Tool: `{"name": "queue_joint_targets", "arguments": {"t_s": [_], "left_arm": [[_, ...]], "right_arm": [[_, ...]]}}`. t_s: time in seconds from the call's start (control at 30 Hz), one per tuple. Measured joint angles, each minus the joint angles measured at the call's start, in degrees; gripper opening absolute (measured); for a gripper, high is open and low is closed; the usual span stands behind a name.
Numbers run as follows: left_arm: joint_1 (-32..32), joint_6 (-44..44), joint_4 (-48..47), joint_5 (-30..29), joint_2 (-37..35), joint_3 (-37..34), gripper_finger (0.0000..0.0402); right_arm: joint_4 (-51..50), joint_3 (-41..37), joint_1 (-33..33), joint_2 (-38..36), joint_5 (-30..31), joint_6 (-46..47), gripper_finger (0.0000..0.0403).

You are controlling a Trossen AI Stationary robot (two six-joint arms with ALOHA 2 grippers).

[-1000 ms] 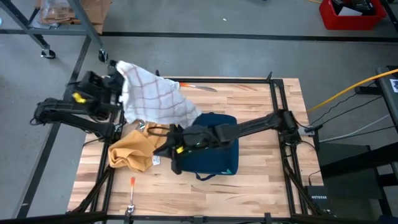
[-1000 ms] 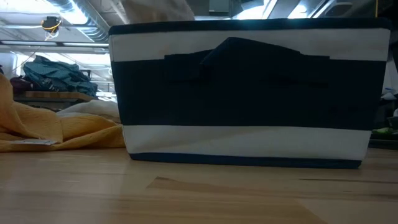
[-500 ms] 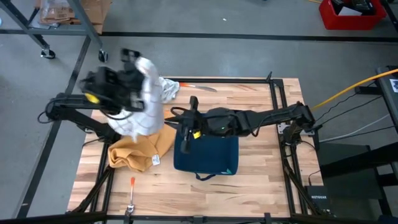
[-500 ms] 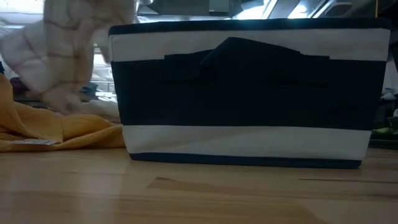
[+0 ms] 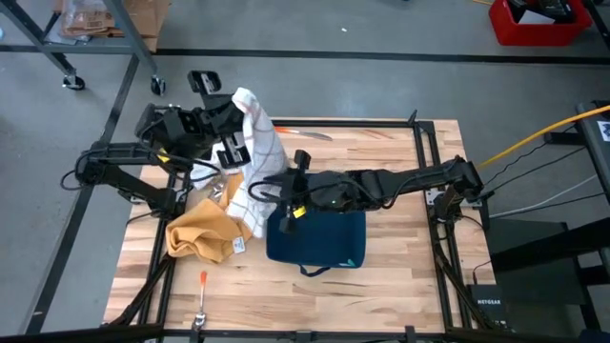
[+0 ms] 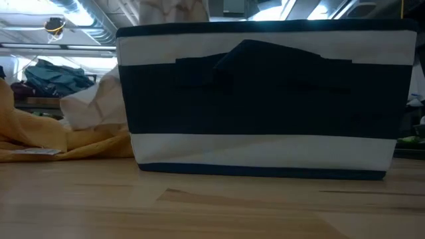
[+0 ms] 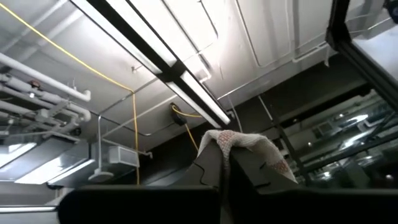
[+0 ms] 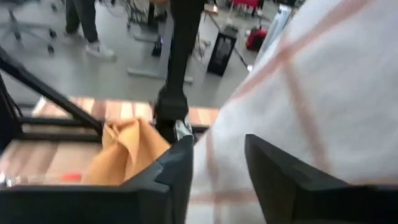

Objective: Fold towel
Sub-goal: Fold the white-and-brown checkered towel

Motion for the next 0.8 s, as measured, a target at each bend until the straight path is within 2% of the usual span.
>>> {"name": "queue_joint_targets", "arguments": {"t_s": [0.23,0.5,0.63,0.8], "left_arm": [[1.87,-0.05,-1.8,-0.02,0.02,0.0,0.0],[1.79,-0.75,-2.19,-0.02,0.02,0.0,0.0],[1.71,-0.77,-2.03,-0.02,0.02,-0.02,0.0],[1.71,-1.43,-1.99,-0.02,0.02,-0.04,0.0]], "right_arm": [[-8.76,0.0,1.98,0.04,-1.05,0.11,0.0228],[-13.35,0.0,2.62,2.17,1.49,-0.06,0.0232],[-14.08,-0.02,2.64,5.2,7.42,-2.13,0.0226],[-13.72,-0.05,2.68,8.12,21.8,-6.73,0.0214]]}}
